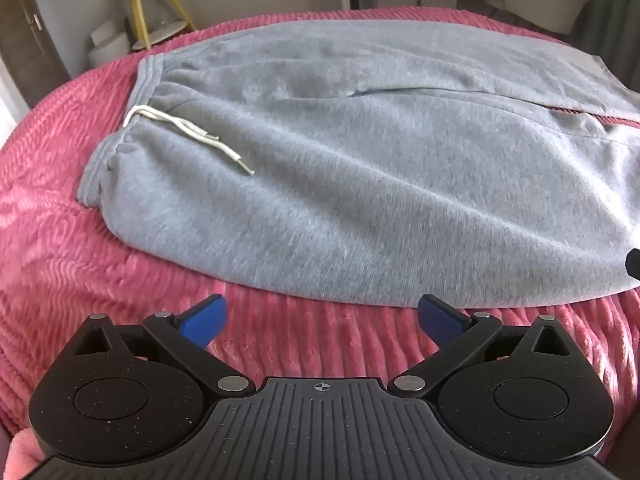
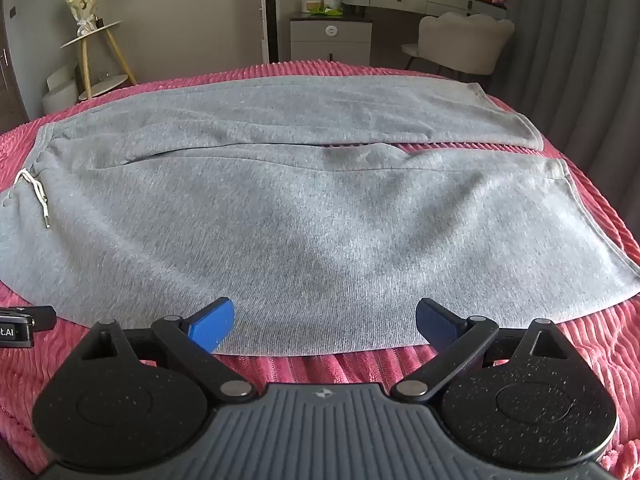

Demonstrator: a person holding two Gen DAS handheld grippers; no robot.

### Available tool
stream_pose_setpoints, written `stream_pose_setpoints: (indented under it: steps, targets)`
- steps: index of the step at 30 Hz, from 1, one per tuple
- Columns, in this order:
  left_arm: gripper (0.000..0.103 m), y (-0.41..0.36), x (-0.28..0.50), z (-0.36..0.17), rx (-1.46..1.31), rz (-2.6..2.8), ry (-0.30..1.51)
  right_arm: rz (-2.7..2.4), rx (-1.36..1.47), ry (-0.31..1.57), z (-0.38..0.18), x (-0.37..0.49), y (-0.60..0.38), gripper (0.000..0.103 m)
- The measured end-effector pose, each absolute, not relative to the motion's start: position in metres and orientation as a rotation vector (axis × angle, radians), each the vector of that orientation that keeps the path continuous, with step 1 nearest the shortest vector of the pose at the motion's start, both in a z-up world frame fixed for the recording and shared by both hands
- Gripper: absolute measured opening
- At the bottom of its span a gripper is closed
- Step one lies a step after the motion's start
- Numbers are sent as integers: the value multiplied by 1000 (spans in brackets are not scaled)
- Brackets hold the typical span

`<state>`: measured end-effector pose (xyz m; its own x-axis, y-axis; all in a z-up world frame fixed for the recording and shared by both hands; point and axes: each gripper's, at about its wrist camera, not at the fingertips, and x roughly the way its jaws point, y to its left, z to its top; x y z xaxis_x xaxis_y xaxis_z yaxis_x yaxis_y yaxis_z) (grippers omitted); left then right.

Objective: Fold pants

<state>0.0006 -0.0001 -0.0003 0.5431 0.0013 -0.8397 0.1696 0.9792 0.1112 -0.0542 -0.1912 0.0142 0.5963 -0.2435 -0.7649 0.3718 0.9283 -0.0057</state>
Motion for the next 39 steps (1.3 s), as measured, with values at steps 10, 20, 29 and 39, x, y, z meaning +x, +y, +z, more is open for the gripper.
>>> stream_pose_setpoints:
  steps: [10,20,29,39]
  targets:
    - [103,-1,3,-1,190,-101,996,-359,159,864,14,-54,-191,98]
    - [103,1,2,-3,182,-101,997,-360,158,863,14,-54,-191,98]
    - [103,1,2,-3,182,-100,997,-360,159,863,14,-54,-191,98]
    - [103,0,1,-4,181,-102,998,-360,159,863,14,-54,-191,98]
